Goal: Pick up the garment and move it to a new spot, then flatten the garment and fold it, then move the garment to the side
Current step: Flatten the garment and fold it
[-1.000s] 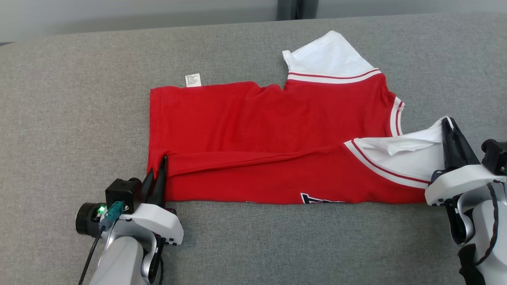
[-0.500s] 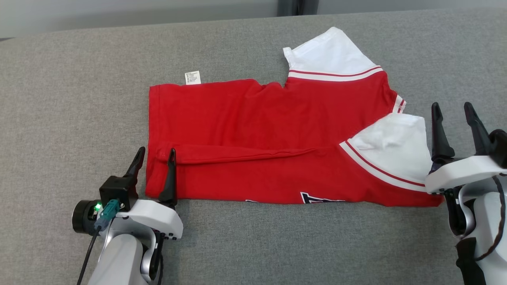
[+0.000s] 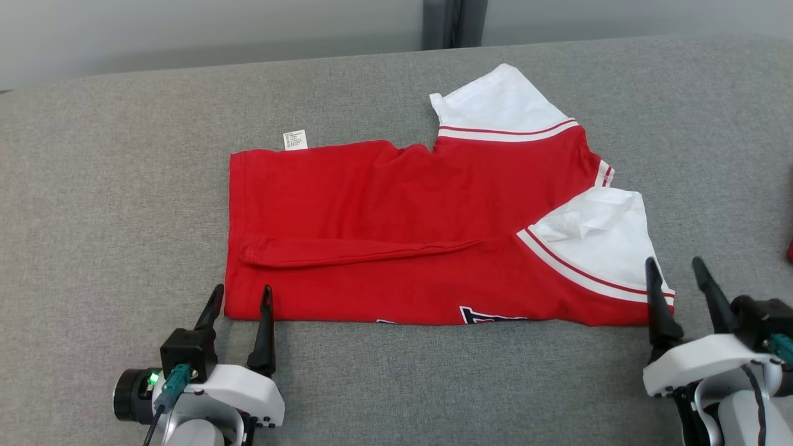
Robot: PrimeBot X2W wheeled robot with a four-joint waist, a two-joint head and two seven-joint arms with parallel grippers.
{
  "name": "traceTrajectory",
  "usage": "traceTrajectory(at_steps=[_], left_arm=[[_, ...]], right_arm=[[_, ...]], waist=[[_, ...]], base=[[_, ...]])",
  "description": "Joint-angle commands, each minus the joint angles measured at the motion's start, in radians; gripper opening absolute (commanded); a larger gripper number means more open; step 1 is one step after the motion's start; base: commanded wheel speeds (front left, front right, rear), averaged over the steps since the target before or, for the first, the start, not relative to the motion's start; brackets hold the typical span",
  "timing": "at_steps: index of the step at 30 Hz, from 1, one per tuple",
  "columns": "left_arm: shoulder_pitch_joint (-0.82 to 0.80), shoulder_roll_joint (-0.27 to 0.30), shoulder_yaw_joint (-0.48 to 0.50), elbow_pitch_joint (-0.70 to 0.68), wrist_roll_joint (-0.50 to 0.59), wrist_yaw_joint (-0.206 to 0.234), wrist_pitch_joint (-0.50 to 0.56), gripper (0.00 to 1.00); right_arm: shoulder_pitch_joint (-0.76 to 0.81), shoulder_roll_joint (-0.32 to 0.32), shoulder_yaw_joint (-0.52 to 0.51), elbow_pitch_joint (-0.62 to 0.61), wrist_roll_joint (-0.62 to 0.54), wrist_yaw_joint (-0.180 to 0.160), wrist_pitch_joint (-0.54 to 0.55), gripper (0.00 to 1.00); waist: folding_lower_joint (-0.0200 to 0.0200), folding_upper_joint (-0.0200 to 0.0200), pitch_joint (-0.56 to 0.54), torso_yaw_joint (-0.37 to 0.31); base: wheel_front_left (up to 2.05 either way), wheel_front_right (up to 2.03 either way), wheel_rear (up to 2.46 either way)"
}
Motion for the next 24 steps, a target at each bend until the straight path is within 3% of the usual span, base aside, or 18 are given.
traceTrajectory(at_steps=[1, 15, 16, 17, 18, 19, 20, 24], left_arm=[[0.007, 0.005, -0.003, 0.003, 0.000, 0.002, -0.001, 1.00], [-0.013, 0.005, -0.031, 0.018, 0.000, 0.000, -0.001, 1.00], [-0.013, 0.005, -0.030, 0.018, 0.002, 0.000, -0.001, 1.00], [-0.013, 0.005, -0.028, 0.019, 0.003, -0.001, -0.001, 1.00], [-0.014, 0.005, -0.025, 0.021, 0.006, -0.003, -0.001, 1.00], [-0.015, 0.005, -0.022, 0.022, 0.007, -0.005, -0.001, 1.00], [-0.015, 0.005, -0.022, 0.023, 0.008, -0.006, -0.001, 1.00], [-0.018, 0.005, -0.016, 0.028, 0.003, -0.002, -0.001, 1.00]], right_arm=[[0.010, -0.002, 0.001, 0.005, 0.006, 0.000, -0.004, 1.00], [0.006, 0.006, 0.052, 0.181, 0.057, 0.000, -0.001, 1.00], [0.002, 0.006, 0.061, 0.193, 0.062, 0.000, 0.000, 0.88], [-0.001, 0.005, 0.071, 0.205, 0.068, 0.000, 0.001, 0.63], [-0.007, 0.003, 0.077, 0.212, 0.073, 0.000, 0.001, 0.44], [-0.010, 0.000, 0.086, 0.216, 0.078, 0.000, 0.001, 0.18], [-0.011, -0.001, 0.096, 0.219, 0.084, 0.000, 0.001, 0.00], [-0.013, -0.024, 0.111, 0.201, 0.095, 0.000, 0.002, 0.00]], waist=[[0.0000, 0.0000, 0.002, -0.001], [0.0000, 0.0000, 0.020, 0.013], [0.0000, 0.0000, 0.021, 0.014], [0.0000, 0.0000, 0.022, 0.015], [0.0000, 0.0000, 0.024, 0.016], [0.0000, 0.0000, 0.025, 0.016], [0.0000, 0.0000, 0.025, 0.016], [0.0000, 0.0000, 0.027, 0.015]], base=[[0.00, 0.00, 0.00], [0.00, 0.00, 0.00], [0.00, 0.00, 0.00], [0.00, 0.00, 0.00], [0.00, 0.00, 0.00], [0.00, 0.00, 0.00], [0.00, 0.00, 0.00], [0.00, 0.00, 0.00]])
